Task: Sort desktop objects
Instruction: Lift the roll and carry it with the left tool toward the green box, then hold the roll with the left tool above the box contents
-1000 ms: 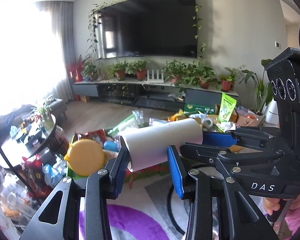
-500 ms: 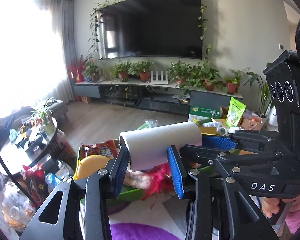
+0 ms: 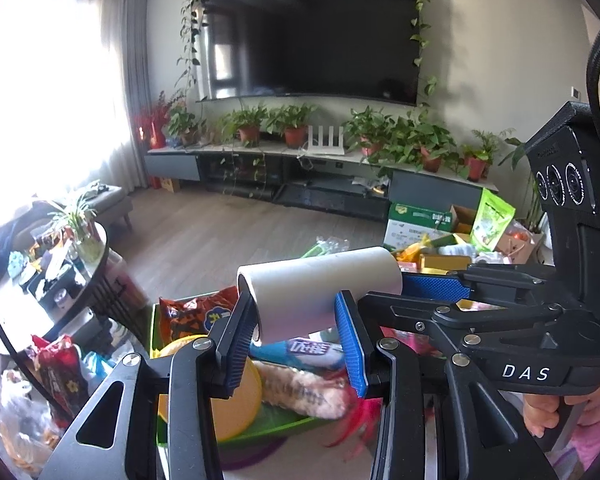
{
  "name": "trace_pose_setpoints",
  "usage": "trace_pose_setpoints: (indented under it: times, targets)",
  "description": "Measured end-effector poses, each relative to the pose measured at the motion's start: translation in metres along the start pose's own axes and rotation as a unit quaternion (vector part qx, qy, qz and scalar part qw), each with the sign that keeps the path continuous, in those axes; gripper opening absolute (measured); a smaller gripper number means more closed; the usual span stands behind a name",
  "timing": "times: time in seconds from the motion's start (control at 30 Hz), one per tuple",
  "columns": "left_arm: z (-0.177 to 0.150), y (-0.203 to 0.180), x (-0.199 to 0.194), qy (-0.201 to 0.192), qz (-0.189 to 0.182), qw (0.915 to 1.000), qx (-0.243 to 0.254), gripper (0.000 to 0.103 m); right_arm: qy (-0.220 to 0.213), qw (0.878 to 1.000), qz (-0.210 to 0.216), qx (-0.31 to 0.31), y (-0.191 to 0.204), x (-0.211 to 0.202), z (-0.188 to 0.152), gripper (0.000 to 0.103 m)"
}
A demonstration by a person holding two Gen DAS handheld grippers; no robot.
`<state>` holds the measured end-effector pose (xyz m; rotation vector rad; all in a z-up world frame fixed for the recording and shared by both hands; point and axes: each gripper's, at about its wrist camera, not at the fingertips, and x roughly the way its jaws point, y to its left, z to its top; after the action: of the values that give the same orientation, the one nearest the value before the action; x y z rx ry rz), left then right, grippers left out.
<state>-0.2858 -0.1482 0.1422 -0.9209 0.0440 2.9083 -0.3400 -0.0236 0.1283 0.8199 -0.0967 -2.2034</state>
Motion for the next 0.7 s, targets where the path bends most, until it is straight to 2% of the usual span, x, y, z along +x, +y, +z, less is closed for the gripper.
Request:
trace_pose_setpoints:
  times: [0.37, 0.7]
  targets:
    - [-0.004, 0.029, 0.05, 0.037, 0.007, 0.999, -0.022, 0.04, 0.035, 0.999, 0.018, 0.024, -0.025, 0.062, 0.01, 0.036]
    - [-0.006, 0.041, 0.076, 0.059, 0.01, 0.9977, -0.03, 0.04, 0.054, 0.998, 0.021, 0.035, -0.036, 0.092, 0.01, 0.035]
